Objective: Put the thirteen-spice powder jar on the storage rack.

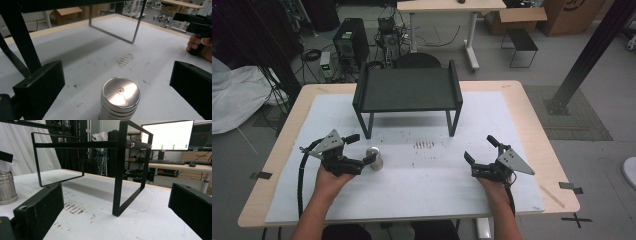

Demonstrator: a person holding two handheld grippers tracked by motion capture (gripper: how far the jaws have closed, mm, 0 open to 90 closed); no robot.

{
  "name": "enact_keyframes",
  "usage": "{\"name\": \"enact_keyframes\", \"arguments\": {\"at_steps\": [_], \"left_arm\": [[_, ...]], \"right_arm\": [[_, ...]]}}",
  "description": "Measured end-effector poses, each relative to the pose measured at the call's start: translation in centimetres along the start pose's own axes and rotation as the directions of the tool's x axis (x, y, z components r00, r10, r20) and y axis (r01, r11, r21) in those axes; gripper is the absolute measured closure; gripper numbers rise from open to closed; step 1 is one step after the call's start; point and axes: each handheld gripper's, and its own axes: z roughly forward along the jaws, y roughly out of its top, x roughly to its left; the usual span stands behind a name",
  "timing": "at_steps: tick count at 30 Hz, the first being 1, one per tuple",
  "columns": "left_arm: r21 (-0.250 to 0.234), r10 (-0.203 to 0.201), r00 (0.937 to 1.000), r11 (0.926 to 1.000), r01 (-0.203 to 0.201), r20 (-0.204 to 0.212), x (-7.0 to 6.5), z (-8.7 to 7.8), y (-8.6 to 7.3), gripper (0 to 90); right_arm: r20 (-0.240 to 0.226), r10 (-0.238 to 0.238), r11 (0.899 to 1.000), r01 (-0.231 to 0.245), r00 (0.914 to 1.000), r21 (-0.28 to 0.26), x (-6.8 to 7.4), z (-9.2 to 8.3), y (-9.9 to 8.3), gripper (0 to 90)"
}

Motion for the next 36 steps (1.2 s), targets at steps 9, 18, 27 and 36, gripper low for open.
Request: {"name": "enact_keyframes", "arguments": {"at_steps": [9,18,27,36], "left_arm": [[0.059,-0.008,1.0000,0.9983,0.008,0.002,-0.2,0.7,-0.3,0.2],[0.098,-0.008,0.9999,0.9952,0.009,-0.010,-0.4,1.3,-0.4,0.2],[0.127,-0.005,0.9998,0.9919,0.007,-0.020,-0.7,1.7,-0.8,0.2],[0.164,-0.007,0.9995,0.9864,0.012,-0.031,-0.8,2.1,-1.1,0.5]], "right_arm": [[-0.001,0.001,1.000,-0.001,1.0000,-0.001,0.0,0.0,0.0,0.0],[0.000,0.001,1.000,-0.001,1.0000,-0.002,0.0,0.0,0.0,0.0],[0.000,0.002,1.000,-0.002,1.0000,-0.004,0.0,0.0,0.0,0.0],[-0.001,0.002,1.000,-0.002,1.0000,-0.005,0.0,0.0,0.0,0.0]]}}
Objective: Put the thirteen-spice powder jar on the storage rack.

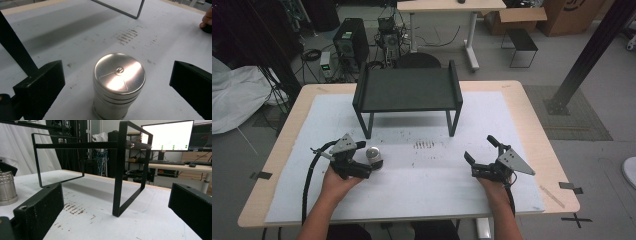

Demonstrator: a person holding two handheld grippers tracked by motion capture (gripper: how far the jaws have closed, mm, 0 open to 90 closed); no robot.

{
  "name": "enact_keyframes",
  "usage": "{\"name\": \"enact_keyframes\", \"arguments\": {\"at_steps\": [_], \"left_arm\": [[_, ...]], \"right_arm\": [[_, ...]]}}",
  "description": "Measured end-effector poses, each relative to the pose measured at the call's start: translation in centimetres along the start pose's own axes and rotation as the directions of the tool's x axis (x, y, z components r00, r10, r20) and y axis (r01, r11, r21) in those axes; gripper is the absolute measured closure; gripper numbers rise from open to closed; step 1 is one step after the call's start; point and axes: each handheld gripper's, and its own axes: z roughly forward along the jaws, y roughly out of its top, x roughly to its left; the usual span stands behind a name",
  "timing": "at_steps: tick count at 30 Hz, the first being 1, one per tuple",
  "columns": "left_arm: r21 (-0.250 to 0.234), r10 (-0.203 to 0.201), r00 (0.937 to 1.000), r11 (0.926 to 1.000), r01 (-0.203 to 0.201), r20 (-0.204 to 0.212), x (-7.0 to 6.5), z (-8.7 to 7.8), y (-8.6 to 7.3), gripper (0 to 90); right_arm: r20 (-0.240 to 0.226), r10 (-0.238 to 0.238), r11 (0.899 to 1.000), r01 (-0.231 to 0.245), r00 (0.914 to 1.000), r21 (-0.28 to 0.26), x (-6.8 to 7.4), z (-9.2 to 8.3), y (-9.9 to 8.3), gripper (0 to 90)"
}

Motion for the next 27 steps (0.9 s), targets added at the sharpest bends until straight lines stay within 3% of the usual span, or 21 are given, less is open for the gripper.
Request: {"name": "enact_keyframes", "arguments": {"at_steps": [14,21,27], "left_arm": [[0.093,0.024,0.9993,0.9954,-0.022,-0.029,0.11,0.61,-0.40,7.5],[0.106,0.016,0.9989,0.9943,-0.011,-0.044,0.20,0.69,-0.48,12.9],[0.116,0.032,0.9983,0.9929,-0.027,-0.048,0.14,0.67,-0.55,18.2]], "right_arm": [[0.000,0.001,1.000,-0.001,1.0000,-0.001,0.00,0.00,0.00,0.0],[0.000,0.001,1.000,-0.001,1.0000,-0.002,0.00,-0.01,0.00,0.0],[0.000,0.001,1.000,-0.001,1.0000,-0.003,0.00,-0.02,-0.01,0.0]]}}
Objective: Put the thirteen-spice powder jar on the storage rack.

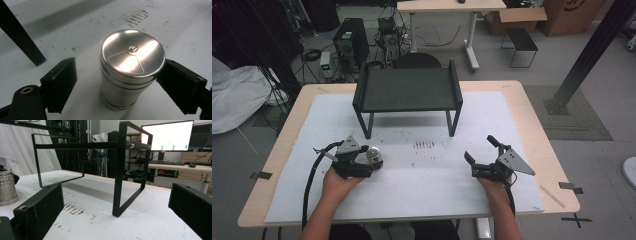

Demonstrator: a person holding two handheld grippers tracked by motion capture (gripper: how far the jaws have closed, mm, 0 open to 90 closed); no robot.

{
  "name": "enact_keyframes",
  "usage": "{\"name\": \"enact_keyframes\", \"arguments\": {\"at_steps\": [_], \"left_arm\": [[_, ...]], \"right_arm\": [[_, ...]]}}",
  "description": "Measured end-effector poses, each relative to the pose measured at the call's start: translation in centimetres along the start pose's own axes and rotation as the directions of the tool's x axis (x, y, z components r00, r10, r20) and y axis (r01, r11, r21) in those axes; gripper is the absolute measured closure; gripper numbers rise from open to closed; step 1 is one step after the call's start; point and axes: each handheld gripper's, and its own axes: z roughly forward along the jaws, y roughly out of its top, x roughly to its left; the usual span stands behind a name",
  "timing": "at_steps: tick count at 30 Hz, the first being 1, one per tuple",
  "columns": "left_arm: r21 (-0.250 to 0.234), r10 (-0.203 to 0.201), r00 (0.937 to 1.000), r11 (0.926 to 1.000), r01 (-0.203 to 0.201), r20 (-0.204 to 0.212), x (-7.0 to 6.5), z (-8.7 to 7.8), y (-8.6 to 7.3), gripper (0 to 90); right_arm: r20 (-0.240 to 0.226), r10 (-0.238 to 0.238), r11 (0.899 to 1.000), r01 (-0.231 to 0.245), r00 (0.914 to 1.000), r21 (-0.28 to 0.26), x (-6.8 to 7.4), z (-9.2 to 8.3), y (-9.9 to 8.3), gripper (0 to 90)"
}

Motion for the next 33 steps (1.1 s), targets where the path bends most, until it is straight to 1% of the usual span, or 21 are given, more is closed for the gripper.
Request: {"name": "enact_keyframes", "arguments": {"at_steps": [7,12,15,17,19,22,25,28,33], "left_arm": [[0.014,0.008,1.0000,0.9999,-0.008,-0.005,0.00,0.08,-0.23,22.3],[0.030,0.021,0.9997,0.9993,-0.020,-0.010,0.08,0.10,-0.41,25.1],[0.023,0.023,0.9997,0.9995,-0.023,-0.012,0.11,0.06,-0.38,25.8],[0.008,0.016,0.9998,0.9998,-0.016,-0.010,0.11,0.04,-0.33,27.5],[0.002,0.019,0.9998,0.9998,-0.019,-0.008,0.08,0.04,-0.30,28.6],[-0.011,0.012,0.9999,0.9999,-0.012,-0.005,0.00,0.07,-0.27,30.8],[-0.017,0.008,1.0000,0.9998,-0.008,0.001,-0.06,0.01,-0.22,33.6],[-0.035,0.003,0.9999,0.9994,-0.003,0.011,-0.12,-0.11,-0.16,36.9],[-0.050,-0.002,0.9997,0.9987,0.003,0.024,-0.05,-0.32,-0.10,40.4]], "right_arm": [[0.000,-0.001,1.000,0.001,1.0000,-0.001,0.02,-0.01,0.00,0.0],[0.000,0.000,1.000,0.000,1.0000,0.000,0.00,0.00,0.00,0.0],[-0.001,-0.001,1.000,0.001,1.0000,0.000,0.01,0.00,0.00,0.0],[-0.001,-0.001,1.000,0.001,1.0000,0.000,0.00,0.00,0.00,0.0],[-0.001,0.000,1.000,0.000,1.0000,-0.001,0.00,-0.01,0.00,0.0],[-0.001,0.000,1.000,0.000,1.0000,-0.001,0.00,-0.02,-0.01,0.0],[-0.001,0.000,1.000,0.000,1.0000,-0.001,0.01,-0.02,-0.01,0.0],[-0.001,0.000,1.000,0.000,1.0000,0.000,0.01,-0.02,0.00,0.0],[-0.001,0.000,1.000,0.000,1.0000,0.000,0.01,-0.01,0.00,0.0]]}}
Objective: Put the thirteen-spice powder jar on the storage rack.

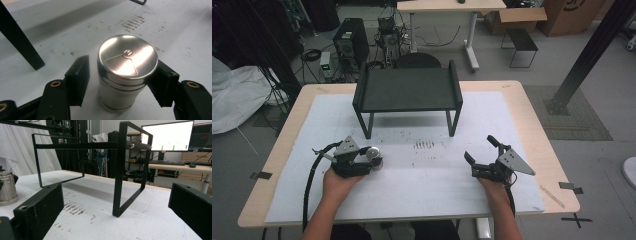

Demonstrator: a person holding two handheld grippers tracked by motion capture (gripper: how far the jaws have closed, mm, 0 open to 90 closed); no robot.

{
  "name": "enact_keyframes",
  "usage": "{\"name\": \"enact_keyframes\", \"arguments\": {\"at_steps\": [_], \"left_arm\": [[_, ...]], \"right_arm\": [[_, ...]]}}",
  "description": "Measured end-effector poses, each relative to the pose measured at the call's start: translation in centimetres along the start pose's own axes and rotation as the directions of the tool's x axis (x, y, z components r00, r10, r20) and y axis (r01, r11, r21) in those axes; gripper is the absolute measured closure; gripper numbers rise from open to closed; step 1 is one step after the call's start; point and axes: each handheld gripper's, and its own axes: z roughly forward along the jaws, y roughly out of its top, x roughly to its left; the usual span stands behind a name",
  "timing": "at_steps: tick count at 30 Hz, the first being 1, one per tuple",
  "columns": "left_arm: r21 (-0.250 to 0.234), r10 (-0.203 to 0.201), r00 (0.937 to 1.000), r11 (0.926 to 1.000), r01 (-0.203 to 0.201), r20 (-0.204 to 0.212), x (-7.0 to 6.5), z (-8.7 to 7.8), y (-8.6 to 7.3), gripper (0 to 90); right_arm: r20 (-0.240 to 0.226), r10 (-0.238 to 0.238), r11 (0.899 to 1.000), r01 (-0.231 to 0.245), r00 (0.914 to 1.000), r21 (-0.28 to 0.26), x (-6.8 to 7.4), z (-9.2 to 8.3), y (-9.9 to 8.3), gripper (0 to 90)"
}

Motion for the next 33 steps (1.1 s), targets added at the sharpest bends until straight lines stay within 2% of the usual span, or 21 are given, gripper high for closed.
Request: {"name": "enact_keyframes", "arguments": {"at_steps": [7,17,30,33], "left_arm": [[-0.011,0.009,0.9999,0.9999,-0.009,0.011,-0.2,0.1,0.0,48.5],[-0.008,0.011,0.9999,0.9999,-0.011,0.003,-0.3,-0.2,0.3,49.0],[-0.047,0.022,0.9995,0.9987,-0.021,0.020,-0.4,-1.7,3.0,49.0],[-0.046,0.004,0.9996,0.9989,-0.003,0.027,-0.3,-2.0,3.8,49.0]], "right_arm": [[0.000,0.000,1.000,0.000,1.0000,0.000,0.0,0.0,0.0,0.0],[0.000,0.000,1.000,0.000,1.0000,0.001,0.0,0.0,0.0,0.0],[-0.001,-0.002,1.000,0.002,1.0000,0.003,0.0,0.0,0.0,0.0],[0.000,-0.002,1.000,0.002,1.0000,0.002,0.0,0.0,0.0,0.0]]}}
